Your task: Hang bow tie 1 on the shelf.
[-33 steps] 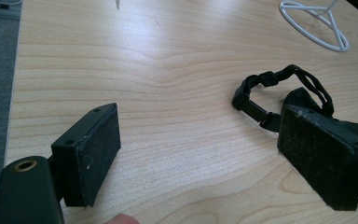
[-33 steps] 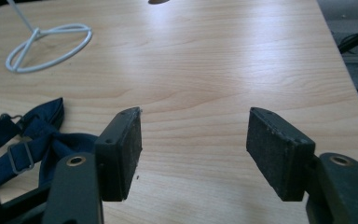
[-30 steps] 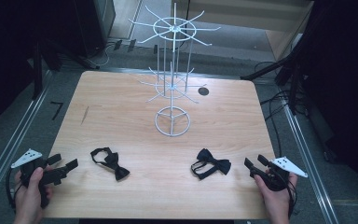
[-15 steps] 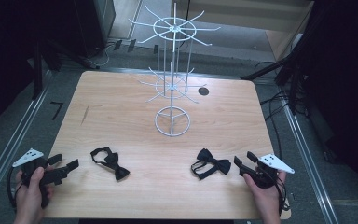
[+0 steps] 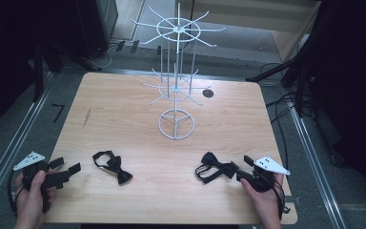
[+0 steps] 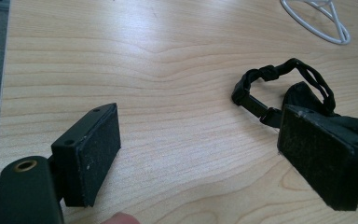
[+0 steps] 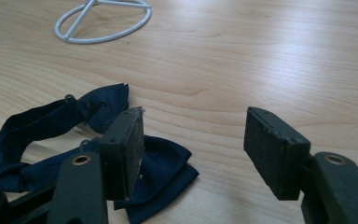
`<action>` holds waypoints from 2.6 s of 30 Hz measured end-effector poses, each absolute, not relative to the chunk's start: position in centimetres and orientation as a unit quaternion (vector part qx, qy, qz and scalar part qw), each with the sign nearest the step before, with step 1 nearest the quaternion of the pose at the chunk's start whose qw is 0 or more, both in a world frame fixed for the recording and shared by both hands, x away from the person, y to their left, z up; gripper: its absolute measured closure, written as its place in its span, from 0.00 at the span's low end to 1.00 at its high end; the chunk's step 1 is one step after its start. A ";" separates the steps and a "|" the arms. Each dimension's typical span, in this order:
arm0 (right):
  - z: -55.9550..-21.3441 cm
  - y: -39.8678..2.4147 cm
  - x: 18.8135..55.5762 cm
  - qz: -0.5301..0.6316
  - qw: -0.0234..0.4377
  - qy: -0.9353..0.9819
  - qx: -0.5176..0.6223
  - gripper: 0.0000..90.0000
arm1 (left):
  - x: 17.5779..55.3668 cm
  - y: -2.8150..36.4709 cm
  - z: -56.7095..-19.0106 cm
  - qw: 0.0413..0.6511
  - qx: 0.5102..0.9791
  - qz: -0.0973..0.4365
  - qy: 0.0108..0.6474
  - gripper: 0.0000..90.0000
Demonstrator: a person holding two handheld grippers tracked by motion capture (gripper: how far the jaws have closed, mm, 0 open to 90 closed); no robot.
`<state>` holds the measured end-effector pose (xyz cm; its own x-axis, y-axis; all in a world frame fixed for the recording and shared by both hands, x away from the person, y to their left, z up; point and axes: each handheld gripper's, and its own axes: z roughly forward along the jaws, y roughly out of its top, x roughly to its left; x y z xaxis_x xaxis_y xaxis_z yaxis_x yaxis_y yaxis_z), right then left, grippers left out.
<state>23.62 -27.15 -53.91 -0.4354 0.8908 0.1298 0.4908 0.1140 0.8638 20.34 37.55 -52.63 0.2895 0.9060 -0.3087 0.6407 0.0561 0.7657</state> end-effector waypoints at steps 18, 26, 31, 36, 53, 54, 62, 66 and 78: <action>-54.3 -25.1 24.0 0.459 0.186 0.736 0.461 0.53 | 20.4 37.5 -52.6 0.441 0.672 0.148 0.576 0.15; -54.6 -24.7 24.1 0.452 0.171 0.749 0.454 0.53 | 20.4 37.5 -52.6 0.441 0.672 0.147 0.577 0.15; -54.8 -24.4 24.1 0.439 0.166 0.758 0.452 0.54 | 20.4 37.5 -52.7 0.441 0.672 0.147 0.577 0.15; -54.9 -24.2 24.2 0.419 0.157 0.775 0.447 0.56 | 20.4 37.5 -52.7 0.441 0.672 0.146 0.576 0.15; -54.8 -23.2 23.7 0.395 0.169 0.794 0.430 0.86 | 20.4 37.5 -52.6 0.439 0.673 0.146 0.577 0.15; -54.7 -23.0 23.6 0.389 0.177 0.798 0.425 0.89 | 20.4 37.5 -52.6 0.440 0.673 0.146 0.577 0.15; -54.2 -22.4 23.1 0.391 0.204 0.795 0.418 0.92 | 20.4 37.5 -52.6 0.439 0.674 0.145 0.576 0.15; -53.2 -22.3 22.7 0.413 0.223 0.780 0.414 0.92 | 20.4 37.5 -52.7 0.439 0.674 0.144 0.576 0.15; -51.5 -21.8 22.2 0.451 0.238 0.754 0.414 0.92 | 20.4 37.5 -52.6 0.438 0.674 0.144 0.577 0.15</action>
